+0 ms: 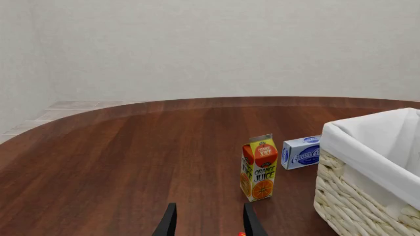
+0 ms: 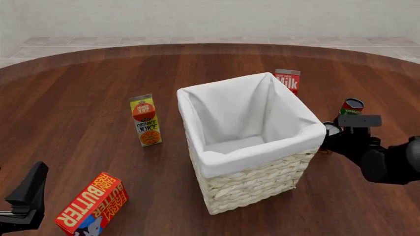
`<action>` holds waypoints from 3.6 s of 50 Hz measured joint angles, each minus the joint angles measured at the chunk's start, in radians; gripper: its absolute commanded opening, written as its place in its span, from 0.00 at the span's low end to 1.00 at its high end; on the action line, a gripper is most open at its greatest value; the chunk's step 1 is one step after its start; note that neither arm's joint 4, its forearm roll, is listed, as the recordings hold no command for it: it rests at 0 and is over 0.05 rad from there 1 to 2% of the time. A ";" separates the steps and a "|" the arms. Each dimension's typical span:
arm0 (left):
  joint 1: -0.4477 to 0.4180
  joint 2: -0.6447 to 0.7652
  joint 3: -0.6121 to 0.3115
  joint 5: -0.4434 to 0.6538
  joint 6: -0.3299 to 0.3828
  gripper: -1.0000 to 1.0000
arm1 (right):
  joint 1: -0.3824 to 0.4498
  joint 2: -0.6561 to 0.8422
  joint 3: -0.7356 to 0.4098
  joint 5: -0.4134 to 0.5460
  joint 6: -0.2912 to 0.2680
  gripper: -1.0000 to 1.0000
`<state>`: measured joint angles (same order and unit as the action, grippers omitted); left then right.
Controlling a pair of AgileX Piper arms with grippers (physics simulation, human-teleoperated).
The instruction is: Pick up the alphabet soup and the tomato sauce, and put them in the basket.
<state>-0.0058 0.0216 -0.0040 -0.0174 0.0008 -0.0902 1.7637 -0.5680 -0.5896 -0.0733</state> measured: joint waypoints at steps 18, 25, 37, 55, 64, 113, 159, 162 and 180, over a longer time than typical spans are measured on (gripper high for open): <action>0.000 0.000 0.000 0.000 0.000 1.00 | 0.002 0.028 -0.012 -0.009 -0.011 0.00; 0.000 0.000 0.000 0.000 0.000 1.00 | 0.004 0.029 -0.011 -0.012 -0.019 0.00; 0.000 0.000 0.000 0.000 0.000 1.00 | 0.004 0.012 -0.012 0.005 -0.027 0.00; 0.000 0.000 0.000 0.000 0.000 1.00 | 0.000 -0.074 -0.005 0.052 -0.039 0.00; 0.000 0.000 0.000 0.000 0.000 1.00 | 0.001 -0.141 -0.004 0.094 -0.044 0.00; 0.000 0.000 0.000 0.000 0.000 1.00 | 0.090 -0.467 -0.103 0.403 -0.076 0.00; 0.000 0.000 0.000 0.000 0.000 1.00 | 0.248 -0.624 -0.294 0.665 -0.141 0.00; 0.000 0.000 0.000 0.000 0.000 1.00 | 0.263 -0.630 -0.303 0.678 -0.140 0.00; 0.000 0.000 0.000 0.000 0.000 1.00 | 0.368 -0.648 -0.355 0.754 -0.131 0.00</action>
<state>-0.0058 0.0219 -0.0040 -0.0175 0.0009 0.2781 1.1161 -0.9225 0.1640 -0.2038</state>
